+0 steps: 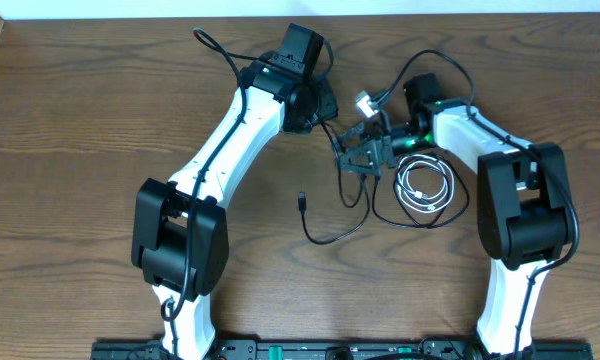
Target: Untangle cables
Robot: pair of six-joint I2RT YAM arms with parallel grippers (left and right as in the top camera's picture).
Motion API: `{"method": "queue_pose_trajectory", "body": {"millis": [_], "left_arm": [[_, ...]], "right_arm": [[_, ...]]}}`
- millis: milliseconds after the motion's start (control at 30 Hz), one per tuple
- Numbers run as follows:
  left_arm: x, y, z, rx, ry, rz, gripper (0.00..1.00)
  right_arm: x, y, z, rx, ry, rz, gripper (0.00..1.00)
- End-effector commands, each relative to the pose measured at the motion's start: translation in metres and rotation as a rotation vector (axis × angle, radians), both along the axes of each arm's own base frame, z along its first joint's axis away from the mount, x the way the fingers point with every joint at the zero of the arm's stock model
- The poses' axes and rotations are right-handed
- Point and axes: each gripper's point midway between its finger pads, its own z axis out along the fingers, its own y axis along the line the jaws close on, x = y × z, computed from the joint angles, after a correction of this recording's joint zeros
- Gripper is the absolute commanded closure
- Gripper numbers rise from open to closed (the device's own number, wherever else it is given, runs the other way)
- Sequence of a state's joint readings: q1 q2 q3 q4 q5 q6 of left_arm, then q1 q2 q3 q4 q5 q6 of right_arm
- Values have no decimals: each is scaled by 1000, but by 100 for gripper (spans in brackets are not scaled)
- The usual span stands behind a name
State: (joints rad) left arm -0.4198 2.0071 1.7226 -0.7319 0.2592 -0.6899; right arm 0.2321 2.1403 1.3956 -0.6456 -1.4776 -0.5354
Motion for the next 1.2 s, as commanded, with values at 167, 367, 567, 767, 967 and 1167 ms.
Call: {"method": "queue_pose_trajectory", "body": {"millis": [167,367,567,767,967,1167], "left_arm": [[4,9,-10,40,4,35,66],[7,14,-10,63,-8,49,73],[8,12,-10,47,-3,63,73],[0,-3,-9,25,12,46,73],[-4,-11,-9,13,19,51,73],[-3,-10,-8,7,19,64,73]], "right_arm": [[7,-9,-12,-47,53,-36,7],[10,-13,-18,-84,53,-54,6],[6,-7,-20,-97,64,-40,4],[-1,18,-17,-83,33,12,4],[0,33,-1,-12,39,48,8],[2,35,1,-11,48,47,23]]}}
